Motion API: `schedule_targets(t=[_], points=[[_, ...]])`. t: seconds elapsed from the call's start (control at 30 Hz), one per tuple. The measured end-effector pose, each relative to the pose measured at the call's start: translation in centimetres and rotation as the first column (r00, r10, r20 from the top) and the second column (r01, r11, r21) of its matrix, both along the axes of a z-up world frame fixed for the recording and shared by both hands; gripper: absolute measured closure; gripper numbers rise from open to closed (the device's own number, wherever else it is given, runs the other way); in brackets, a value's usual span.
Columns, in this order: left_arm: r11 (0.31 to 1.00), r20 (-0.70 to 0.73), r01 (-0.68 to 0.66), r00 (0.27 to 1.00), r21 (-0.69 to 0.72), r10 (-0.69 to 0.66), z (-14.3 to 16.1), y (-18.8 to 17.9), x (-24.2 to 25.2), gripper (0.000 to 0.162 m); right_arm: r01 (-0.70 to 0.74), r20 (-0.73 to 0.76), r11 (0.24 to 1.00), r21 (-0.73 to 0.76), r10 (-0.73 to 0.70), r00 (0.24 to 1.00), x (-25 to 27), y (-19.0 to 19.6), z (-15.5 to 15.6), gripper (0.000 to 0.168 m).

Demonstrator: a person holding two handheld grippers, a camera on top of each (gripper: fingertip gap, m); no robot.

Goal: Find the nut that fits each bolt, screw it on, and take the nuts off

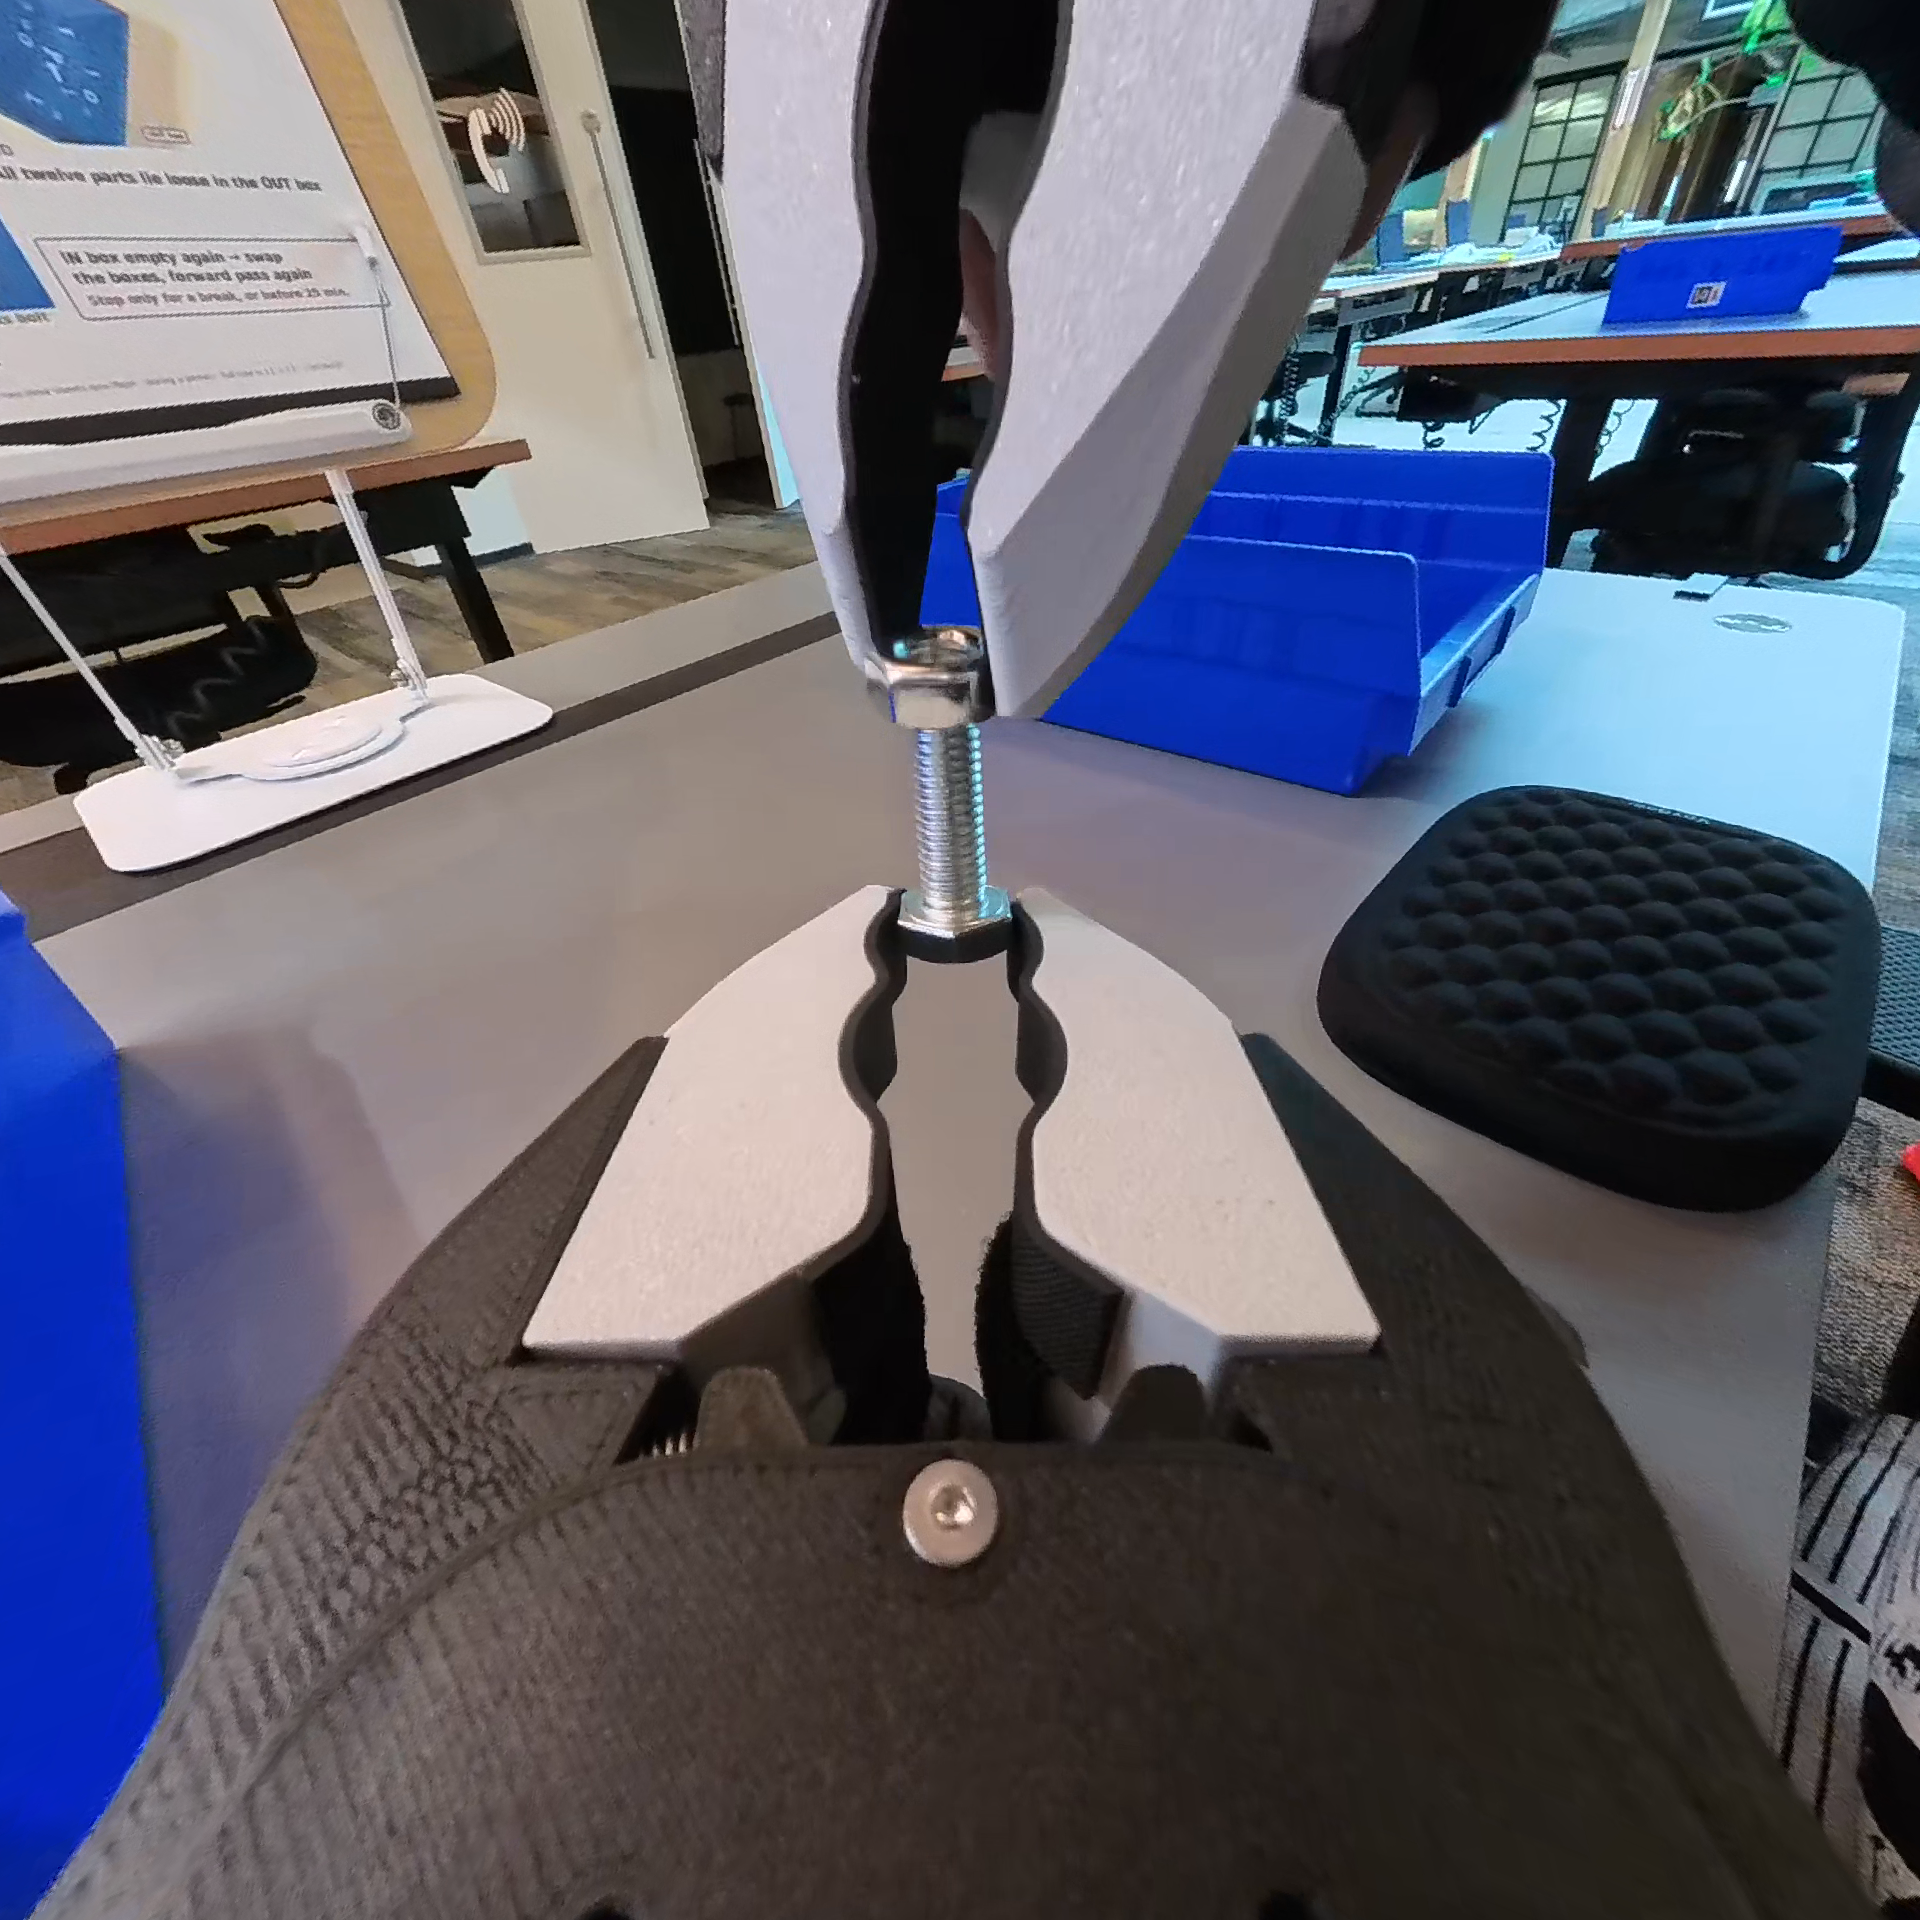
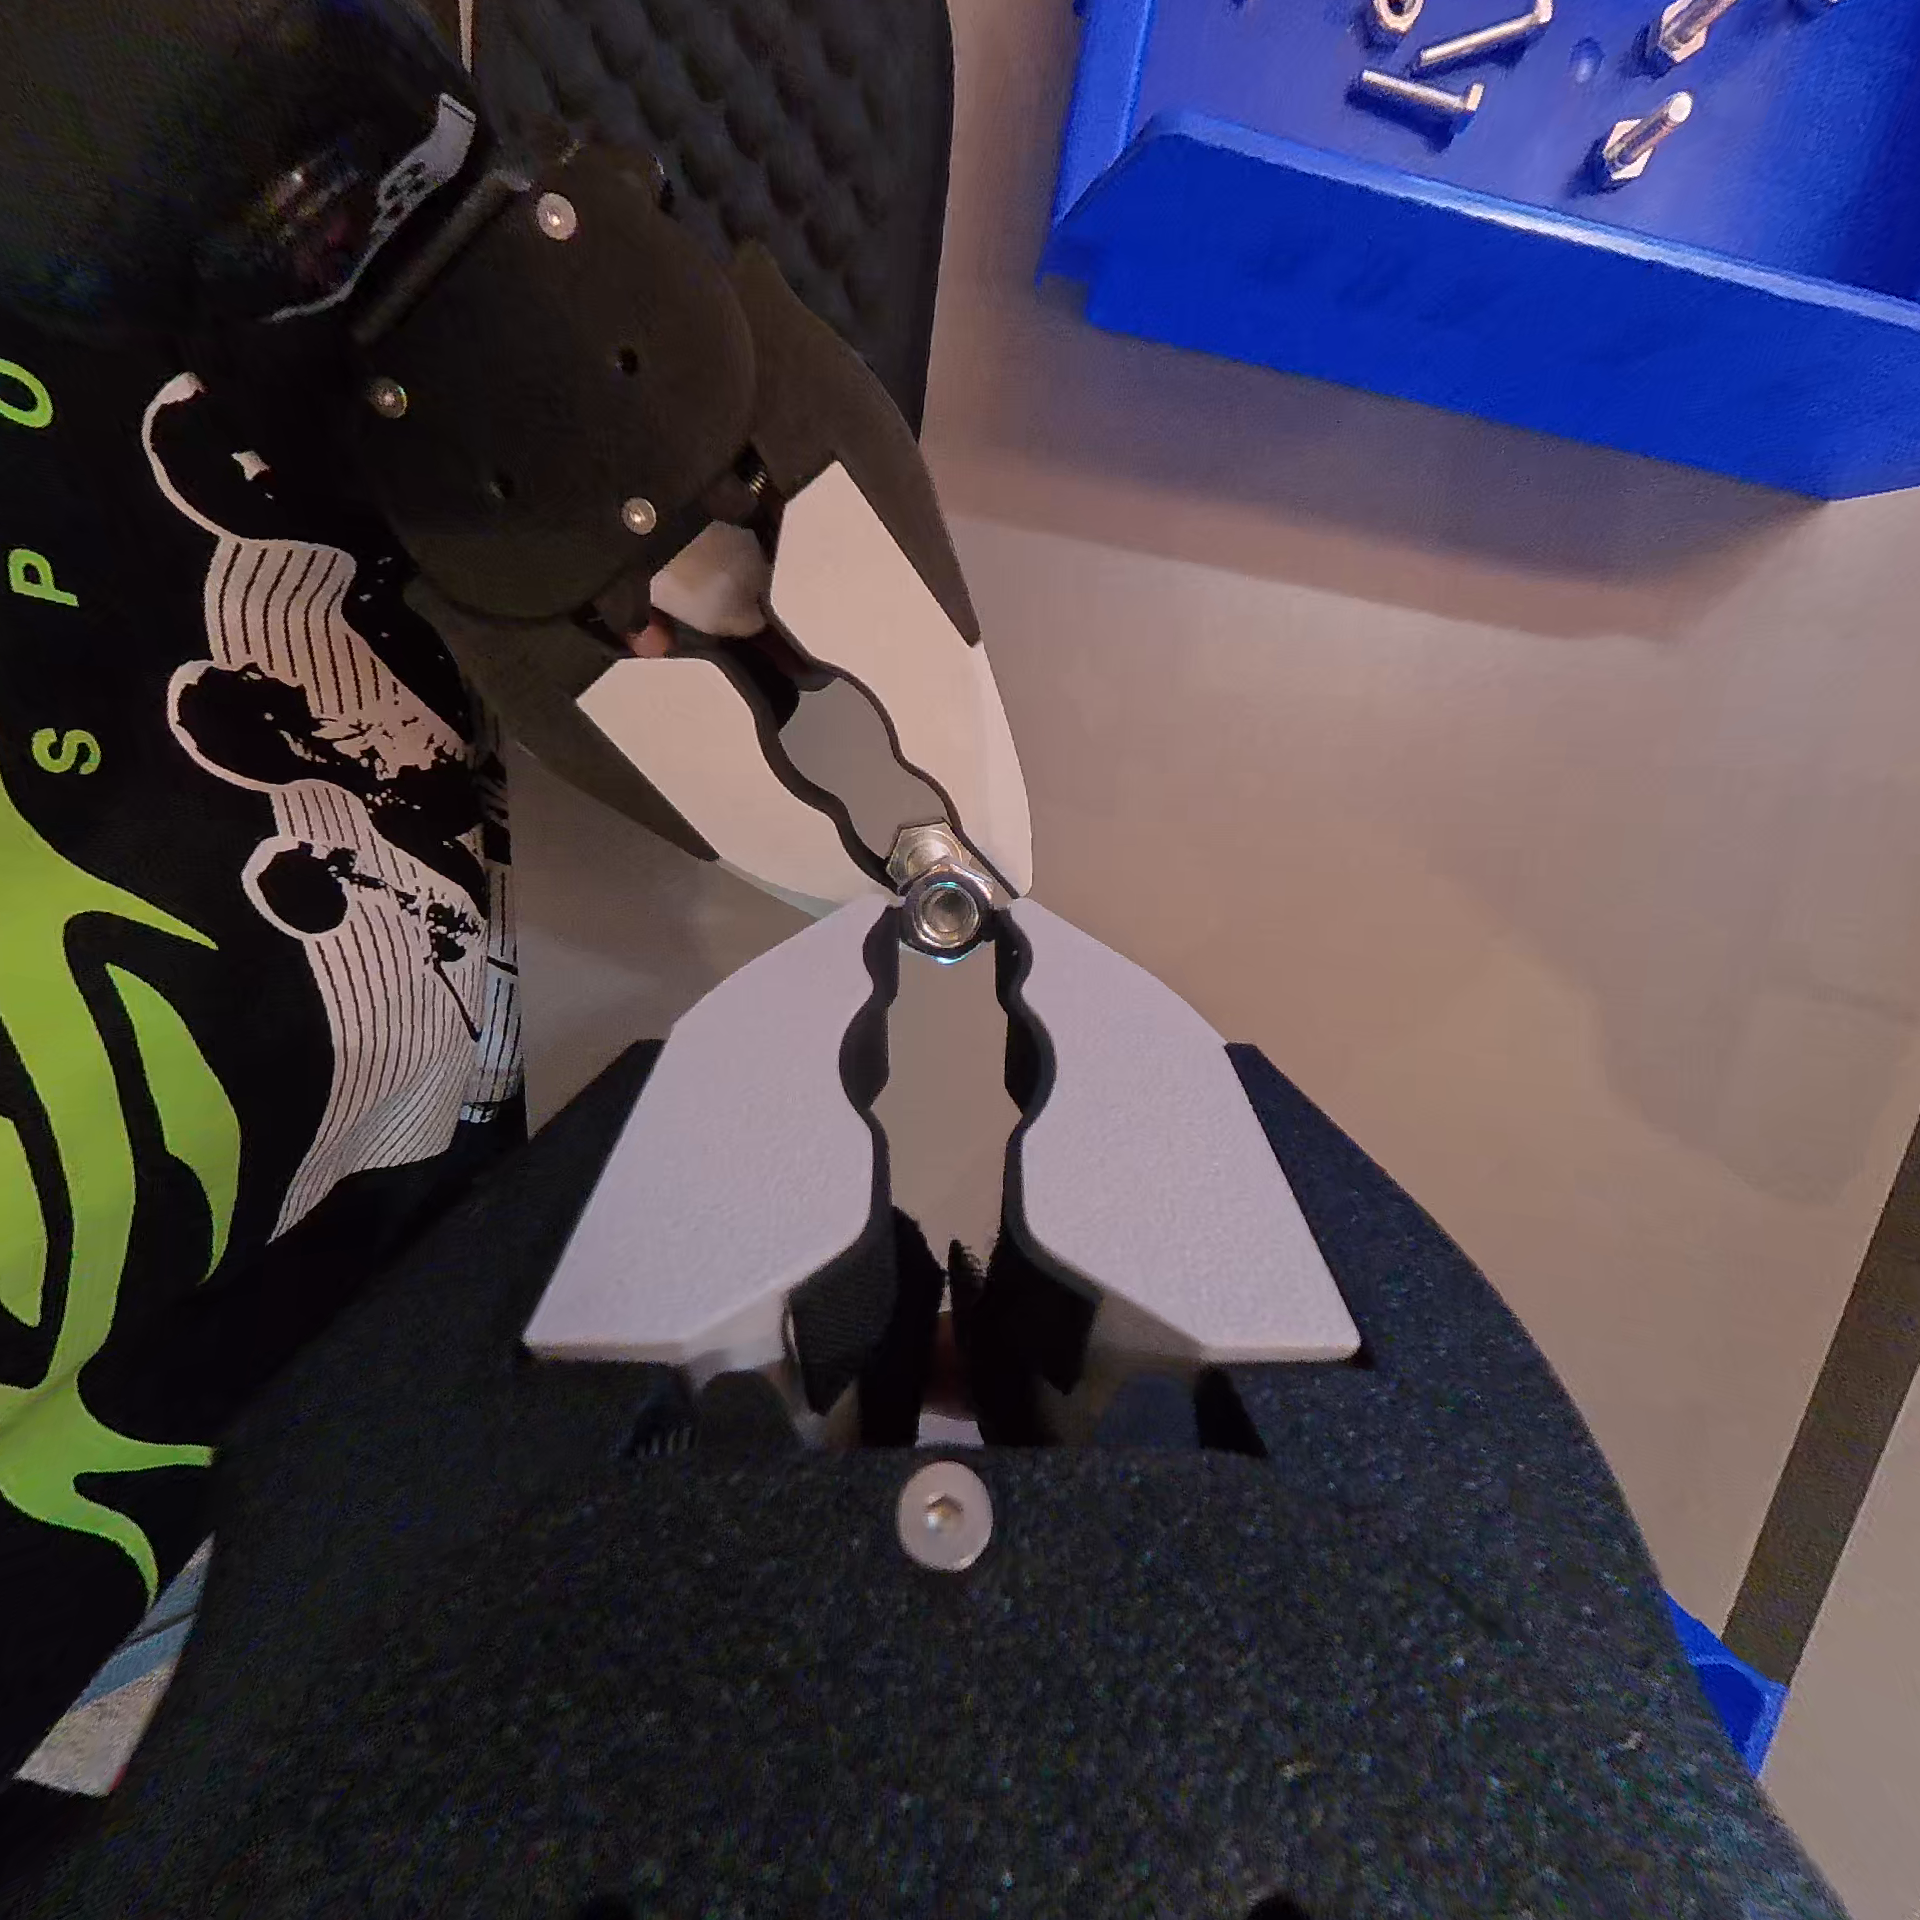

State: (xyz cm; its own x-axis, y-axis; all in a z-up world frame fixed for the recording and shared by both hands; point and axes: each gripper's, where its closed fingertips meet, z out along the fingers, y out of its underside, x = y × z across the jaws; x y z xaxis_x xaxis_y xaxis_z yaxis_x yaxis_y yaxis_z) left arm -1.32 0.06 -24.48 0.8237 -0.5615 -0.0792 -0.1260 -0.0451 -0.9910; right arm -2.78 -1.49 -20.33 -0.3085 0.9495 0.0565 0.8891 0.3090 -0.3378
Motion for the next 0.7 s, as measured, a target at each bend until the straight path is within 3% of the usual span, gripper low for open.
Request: schedule_targets(t=[0.53,0.7], points=[[1.000,0.018,0.025,1.000,0.011,-0.026,0.26,-0.18,0.14,0.143,-0.011,-0.044,0.999,-0.047,0.009,0.999,-0.04,-0.11,0.22,0.142],[0.999,0.040,0.033,0.999,0.019,-0.033,0.51,-0.27,0.03,0.143,-0.011,-0.126,0.994,-0.109,-0.003,0.992,0.03,-0.66,0.77,0.113]])
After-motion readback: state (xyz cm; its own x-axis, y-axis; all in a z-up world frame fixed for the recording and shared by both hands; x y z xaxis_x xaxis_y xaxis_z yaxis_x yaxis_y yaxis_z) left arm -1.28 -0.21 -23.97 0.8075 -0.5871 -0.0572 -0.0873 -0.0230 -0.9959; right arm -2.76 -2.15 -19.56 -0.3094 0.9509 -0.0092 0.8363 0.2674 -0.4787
